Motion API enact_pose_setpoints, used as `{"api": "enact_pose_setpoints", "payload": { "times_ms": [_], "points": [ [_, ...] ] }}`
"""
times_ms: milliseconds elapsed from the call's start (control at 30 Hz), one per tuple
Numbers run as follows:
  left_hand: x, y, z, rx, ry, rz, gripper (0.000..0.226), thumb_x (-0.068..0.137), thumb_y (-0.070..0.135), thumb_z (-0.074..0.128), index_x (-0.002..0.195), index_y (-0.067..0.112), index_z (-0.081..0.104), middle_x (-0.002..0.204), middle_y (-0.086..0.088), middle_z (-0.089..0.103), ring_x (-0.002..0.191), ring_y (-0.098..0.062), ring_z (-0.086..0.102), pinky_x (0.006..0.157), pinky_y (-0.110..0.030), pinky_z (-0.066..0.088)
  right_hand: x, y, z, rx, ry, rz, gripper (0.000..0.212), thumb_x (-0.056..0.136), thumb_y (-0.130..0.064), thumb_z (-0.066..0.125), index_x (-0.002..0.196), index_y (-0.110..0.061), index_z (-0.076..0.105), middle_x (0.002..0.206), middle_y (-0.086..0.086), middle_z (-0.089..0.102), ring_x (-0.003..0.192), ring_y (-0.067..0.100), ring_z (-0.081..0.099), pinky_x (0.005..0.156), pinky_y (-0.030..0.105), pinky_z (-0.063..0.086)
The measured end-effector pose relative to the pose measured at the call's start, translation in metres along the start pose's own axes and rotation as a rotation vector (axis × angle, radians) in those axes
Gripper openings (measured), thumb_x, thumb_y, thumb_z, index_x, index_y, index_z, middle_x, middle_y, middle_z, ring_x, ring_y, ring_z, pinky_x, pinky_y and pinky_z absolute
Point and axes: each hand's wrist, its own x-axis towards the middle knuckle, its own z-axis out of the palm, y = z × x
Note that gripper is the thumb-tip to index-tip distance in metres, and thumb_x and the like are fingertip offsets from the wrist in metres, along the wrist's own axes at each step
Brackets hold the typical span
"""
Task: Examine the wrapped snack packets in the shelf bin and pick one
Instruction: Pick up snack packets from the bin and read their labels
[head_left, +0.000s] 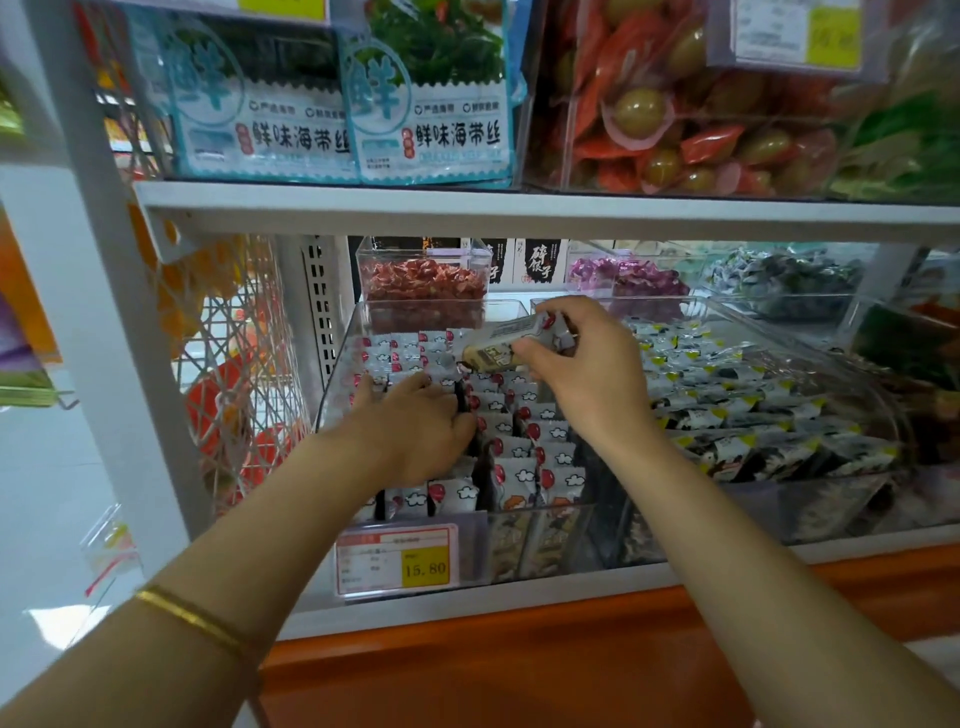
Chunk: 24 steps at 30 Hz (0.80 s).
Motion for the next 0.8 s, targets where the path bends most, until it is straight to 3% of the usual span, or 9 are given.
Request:
{"api": "enact_pose_setpoints", "payload": {
  "times_ms": [133, 200, 267, 400, 500, 567, 700, 800],
  "points": [
    [-0.03, 0.006, 0.003, -0.097, 0.103, 0.07, 0.046, 0.099, 0.041, 0.017, 0.127, 0.025, 0.05, 0.147, 0.005, 0.034, 0.142, -0.01, 0.008, 0.112, -0.058, -0.002, 0.011, -0.003, 0.012, -0.072, -0.134, -0.091, 0.023, 0.083, -0.018, 0.069, 0.099, -0.012, 0.052, 0.082, -0.008, 0.049, 0.068, 0.006, 0.045, 0.057, 0.014, 0.035],
    [-0.041, 0.005, 0.005, -0.095, 0.117, 0.085, 0.046, 0.099, 0.04, 0.016, 0.133, 0.027, 0.046, 0.151, 0.007, 0.027, 0.143, -0.008, 0.004, 0.114, -0.055, -0.001, 0.018, -0.005, 0.02, -0.144, -0.248, -0.119, 0.022, 0.083, -0.018, 0.069, 0.095, -0.014, 0.051, 0.083, -0.006, 0.051, 0.072, 0.01, 0.049, 0.058, 0.023, 0.037],
    [-0.048, 0.004, 0.007, -0.086, 0.12, 0.095, 0.048, 0.099, 0.041, 0.015, 0.138, 0.03, 0.041, 0.154, 0.009, 0.021, 0.143, -0.008, -0.001, 0.116, -0.052, -0.001, 0.025, -0.008, 0.03, -0.269, -0.34, -0.133, 0.023, 0.082, -0.018, 0.068, 0.101, -0.011, 0.056, 0.092, -0.001, 0.054, 0.08, 0.016, 0.049, 0.062, 0.028, 0.034],
    [-0.052, 0.005, 0.008, -0.146, 0.167, 0.099, 0.049, 0.099, 0.042, 0.016, 0.143, 0.03, 0.034, 0.155, 0.013, 0.016, 0.143, -0.005, -0.002, 0.117, -0.047, 0.002, 0.031, -0.013, 0.048, -0.465, -0.474, -0.164, 0.031, 0.081, -0.023, 0.071, 0.107, -0.009, 0.06, 0.106, 0.006, 0.049, 0.092, 0.019, 0.048, 0.072, 0.026, 0.034],
    [-0.055, 0.006, 0.006, -0.1, 0.205, 0.081, 0.05, 0.099, 0.042, 0.016, 0.144, 0.026, 0.03, 0.156, 0.008, 0.016, 0.144, -0.01, -0.001, 0.118, -0.045, 0.003, 0.031, -0.013, 0.058, -0.669, -0.712, -0.22, 0.018, 0.092, -0.021, 0.054, 0.103, -0.013, 0.065, 0.109, 0.006, 0.059, 0.11, 0.027, 0.049, 0.089, 0.037, 0.041],
    [-0.058, 0.003, 0.001, 0.066, 0.281, 0.047, 0.054, 0.097, 0.043, 0.012, 0.145, 0.024, 0.028, 0.156, 0.004, 0.017, 0.145, -0.014, -0.001, 0.118, -0.046, -0.002, 0.033, -0.013, 0.06, -0.745, -0.835, -0.213, 0.025, 0.093, -0.012, 0.043, 0.103, -0.014, 0.066, 0.103, 0.006, 0.061, 0.111, 0.028, 0.049, 0.091, 0.04, 0.041],
    [-0.063, -0.008, -0.006, 0.238, 0.336, -0.036, 0.066, 0.09, 0.044, 0.001, 0.143, 0.019, 0.03, 0.156, -0.001, 0.017, 0.145, -0.018, -0.003, 0.114, -0.048, -0.008, 0.042, -0.013, 0.055, -0.564, -0.828, -0.114, 0.04, 0.088, 0.004, 0.039, 0.111, -0.014, 0.067, 0.121, 0.006, 0.063, 0.113, 0.023, 0.054, 0.095, 0.037, 0.044],
    [-0.064, -0.011, -0.001, 0.224, 0.298, -0.046, 0.058, 0.096, 0.043, 0.008, 0.144, 0.017, 0.029, 0.156, -0.001, 0.017, 0.145, -0.018, -0.005, 0.114, -0.047, -0.01, 0.048, -0.011, 0.054, -0.425, -0.729, -0.049, 0.037, 0.088, 0.009, 0.04, 0.102, -0.008, 0.069, 0.115, 0.008, 0.066, 0.105, 0.019, 0.06, 0.09, 0.031, 0.046]
  ]
}}
